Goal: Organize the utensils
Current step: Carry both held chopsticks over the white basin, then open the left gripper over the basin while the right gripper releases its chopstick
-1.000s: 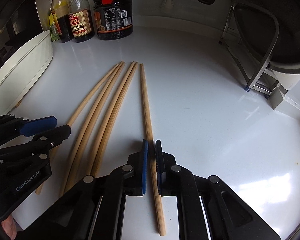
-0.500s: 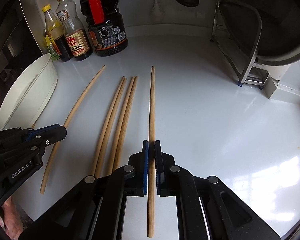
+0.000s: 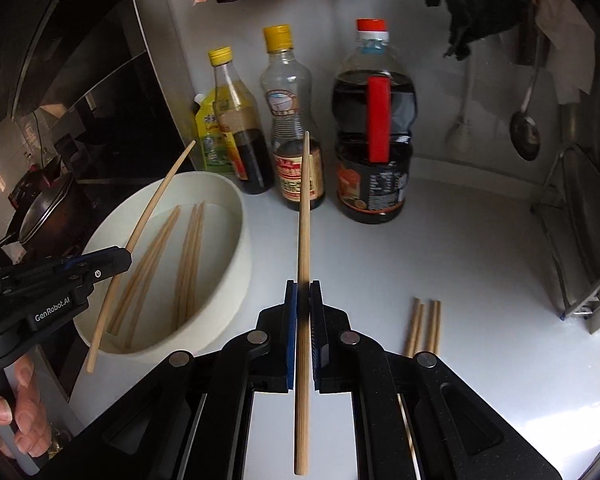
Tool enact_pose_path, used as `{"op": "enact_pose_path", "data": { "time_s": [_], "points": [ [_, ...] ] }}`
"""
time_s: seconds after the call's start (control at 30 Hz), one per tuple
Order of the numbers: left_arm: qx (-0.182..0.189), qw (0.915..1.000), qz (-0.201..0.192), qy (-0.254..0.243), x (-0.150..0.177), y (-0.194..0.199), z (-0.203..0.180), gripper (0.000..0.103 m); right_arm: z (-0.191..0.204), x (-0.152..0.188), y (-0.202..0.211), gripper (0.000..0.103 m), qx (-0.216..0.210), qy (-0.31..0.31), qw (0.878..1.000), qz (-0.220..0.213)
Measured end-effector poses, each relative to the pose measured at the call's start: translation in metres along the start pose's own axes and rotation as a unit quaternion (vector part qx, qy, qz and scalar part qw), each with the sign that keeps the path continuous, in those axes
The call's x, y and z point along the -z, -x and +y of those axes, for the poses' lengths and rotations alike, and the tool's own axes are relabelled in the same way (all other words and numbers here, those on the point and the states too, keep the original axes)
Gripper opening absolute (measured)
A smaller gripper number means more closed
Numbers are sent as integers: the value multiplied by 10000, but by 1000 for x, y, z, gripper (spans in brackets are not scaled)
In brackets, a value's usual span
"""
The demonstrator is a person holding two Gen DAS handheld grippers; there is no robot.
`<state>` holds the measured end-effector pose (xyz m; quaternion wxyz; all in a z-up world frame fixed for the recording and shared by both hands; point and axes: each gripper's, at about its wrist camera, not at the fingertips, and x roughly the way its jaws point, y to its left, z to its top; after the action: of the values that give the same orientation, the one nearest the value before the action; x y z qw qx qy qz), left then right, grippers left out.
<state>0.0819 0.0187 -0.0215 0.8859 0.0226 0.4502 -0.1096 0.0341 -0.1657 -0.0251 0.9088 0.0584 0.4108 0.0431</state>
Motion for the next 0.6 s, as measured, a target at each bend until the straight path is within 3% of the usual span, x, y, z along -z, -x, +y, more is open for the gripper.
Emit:
{"op": "enact_pose_path", "data": {
  "time_s": [0.27, 0.6],
  "points": [
    [-365, 9980, 319, 400, -4, -31, 82, 7, 85, -27, -77, 6, -644, 294, 9962, 516],
    [-251, 9948, 915, 362, 6, -75, 108, 7, 123, -23, -133, 6, -543, 252, 9905, 1241]
  ]
}}
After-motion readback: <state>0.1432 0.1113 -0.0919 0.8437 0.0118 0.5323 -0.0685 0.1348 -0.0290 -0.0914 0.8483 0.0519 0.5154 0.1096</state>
